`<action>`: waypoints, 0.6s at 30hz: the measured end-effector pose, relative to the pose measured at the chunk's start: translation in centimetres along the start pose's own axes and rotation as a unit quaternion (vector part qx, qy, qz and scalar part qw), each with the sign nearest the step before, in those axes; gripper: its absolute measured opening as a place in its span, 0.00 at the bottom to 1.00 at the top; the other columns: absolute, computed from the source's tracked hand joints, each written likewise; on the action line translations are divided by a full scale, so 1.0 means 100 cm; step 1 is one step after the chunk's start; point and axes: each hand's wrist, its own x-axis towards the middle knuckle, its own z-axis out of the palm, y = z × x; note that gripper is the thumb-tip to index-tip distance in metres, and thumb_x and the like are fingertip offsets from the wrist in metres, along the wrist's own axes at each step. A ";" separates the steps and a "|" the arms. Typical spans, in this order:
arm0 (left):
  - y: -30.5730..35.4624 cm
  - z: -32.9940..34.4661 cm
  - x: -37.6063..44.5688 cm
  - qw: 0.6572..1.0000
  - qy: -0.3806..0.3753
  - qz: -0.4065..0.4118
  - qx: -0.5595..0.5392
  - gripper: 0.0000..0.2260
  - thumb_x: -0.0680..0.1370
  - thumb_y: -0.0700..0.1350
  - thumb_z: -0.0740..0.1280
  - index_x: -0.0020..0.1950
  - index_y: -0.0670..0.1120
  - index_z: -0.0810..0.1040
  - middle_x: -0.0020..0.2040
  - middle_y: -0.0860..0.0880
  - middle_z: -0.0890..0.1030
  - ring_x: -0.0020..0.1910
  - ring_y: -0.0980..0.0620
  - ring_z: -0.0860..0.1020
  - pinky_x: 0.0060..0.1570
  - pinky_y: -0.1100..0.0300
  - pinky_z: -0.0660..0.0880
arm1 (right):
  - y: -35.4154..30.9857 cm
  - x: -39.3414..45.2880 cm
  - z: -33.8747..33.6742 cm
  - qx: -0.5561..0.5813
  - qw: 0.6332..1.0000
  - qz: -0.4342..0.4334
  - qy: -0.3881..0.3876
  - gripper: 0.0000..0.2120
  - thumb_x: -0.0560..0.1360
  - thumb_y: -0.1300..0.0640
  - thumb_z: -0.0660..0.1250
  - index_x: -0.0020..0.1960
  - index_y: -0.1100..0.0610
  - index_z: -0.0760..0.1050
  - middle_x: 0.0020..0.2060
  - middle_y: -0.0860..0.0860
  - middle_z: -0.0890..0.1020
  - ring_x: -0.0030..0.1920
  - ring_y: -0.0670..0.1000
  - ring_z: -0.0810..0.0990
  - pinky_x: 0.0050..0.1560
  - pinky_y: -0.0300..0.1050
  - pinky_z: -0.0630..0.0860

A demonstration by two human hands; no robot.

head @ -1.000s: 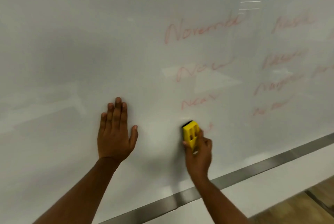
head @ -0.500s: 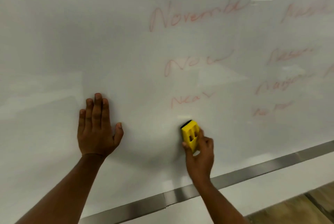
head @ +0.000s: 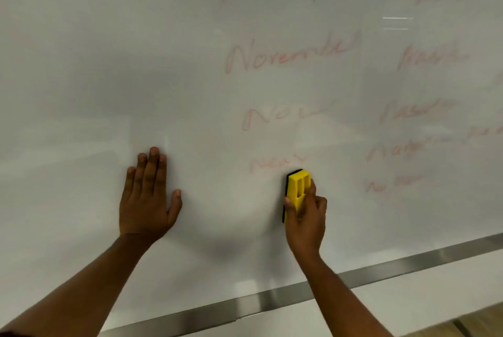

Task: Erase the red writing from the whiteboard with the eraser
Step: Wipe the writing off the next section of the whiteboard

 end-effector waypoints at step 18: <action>0.026 -0.018 0.098 0.998 0.054 0.019 0.013 0.36 0.84 0.54 0.57 0.87 0.44 0.47 0.88 0.49 0.45 0.87 0.49 0.43 0.85 0.52 0.42 | -0.040 0.076 -0.030 -0.032 0.995 0.026 0.088 0.36 0.81 0.42 0.66 0.83 0.52 0.57 0.58 0.57 0.72 0.54 0.62 0.78 0.50 0.52 0.74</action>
